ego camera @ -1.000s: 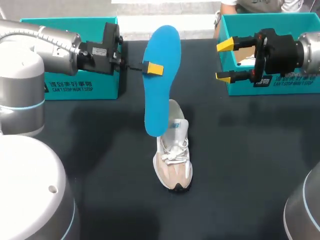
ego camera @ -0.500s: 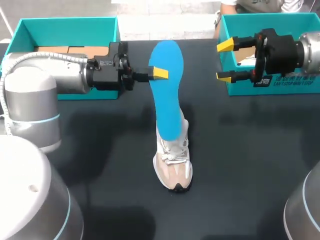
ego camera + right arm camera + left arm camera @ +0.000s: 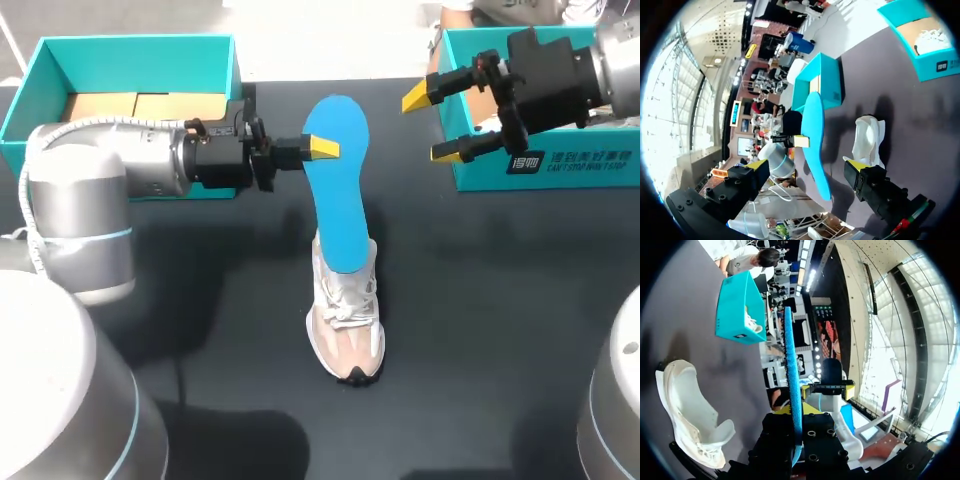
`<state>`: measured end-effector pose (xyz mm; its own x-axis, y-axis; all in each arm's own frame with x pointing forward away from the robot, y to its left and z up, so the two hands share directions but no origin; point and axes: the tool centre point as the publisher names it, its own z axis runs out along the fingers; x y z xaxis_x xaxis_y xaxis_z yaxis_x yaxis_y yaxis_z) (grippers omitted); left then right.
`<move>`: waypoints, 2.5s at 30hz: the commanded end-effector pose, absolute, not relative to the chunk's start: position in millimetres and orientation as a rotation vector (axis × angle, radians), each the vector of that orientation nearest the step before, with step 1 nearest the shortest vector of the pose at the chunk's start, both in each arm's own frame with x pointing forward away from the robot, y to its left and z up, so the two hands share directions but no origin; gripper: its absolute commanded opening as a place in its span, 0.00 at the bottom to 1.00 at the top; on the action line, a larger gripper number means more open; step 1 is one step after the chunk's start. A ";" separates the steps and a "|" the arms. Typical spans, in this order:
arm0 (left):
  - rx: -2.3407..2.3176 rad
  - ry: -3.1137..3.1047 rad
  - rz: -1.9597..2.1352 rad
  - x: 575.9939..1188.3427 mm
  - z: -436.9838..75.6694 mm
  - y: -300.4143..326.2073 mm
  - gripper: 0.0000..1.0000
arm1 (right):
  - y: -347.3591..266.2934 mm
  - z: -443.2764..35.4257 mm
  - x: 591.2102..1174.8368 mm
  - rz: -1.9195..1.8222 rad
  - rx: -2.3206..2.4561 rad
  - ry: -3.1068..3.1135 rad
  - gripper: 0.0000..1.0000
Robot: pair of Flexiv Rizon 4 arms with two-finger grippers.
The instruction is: Take the shoe out of the shoebox, open the shoe tongue, remove and reinsert the insole, then place the shoe into the shoebox
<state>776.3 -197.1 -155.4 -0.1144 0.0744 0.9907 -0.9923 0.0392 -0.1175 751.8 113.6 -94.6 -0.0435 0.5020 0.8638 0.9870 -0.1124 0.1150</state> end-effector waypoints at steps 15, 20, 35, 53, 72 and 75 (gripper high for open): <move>1.086 -1.246 1.258 778.9 -156.5 -207.1 0.00 | 124.4 -96.6 752.6 -0.762 -1.937 -1.806 1.00; 1.086 -1.246 1.258 778.9 -156.5 -207.1 0.00 | 144.9 -107.4 748.9 -0.698 -2.084 -2.130 1.00; 1.086 -1.246 1.258 778.9 -156.5 -207.1 0.00 | 155.1 -108.6 741.9 -0.507 -2.330 -2.166 1.00; 1.086 -1.246 1.258 778.9 -156.5 -207.1 0.00 | 198.9 -114.6 745.5 -0.452 -2.263 -2.428 1.00; 1.086 -1.246 1.258 778.9 -156.5 -207.1 0.00 | 198.9 -115.3 744.4 -0.408 -2.308 -2.412 1.00; 1.086 -1.246 1.258 778.9 -156.5 -207.1 0.00 | 190.9 -116.0 744.8 -0.561 -2.270 -2.273 1.00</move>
<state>779.3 -206.9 -156.4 -0.0784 0.0639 0.9949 -0.9954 0.0502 -0.0817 743.8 204.7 -111.3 -0.0237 0.9989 0.0394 0.9464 0.0097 0.3228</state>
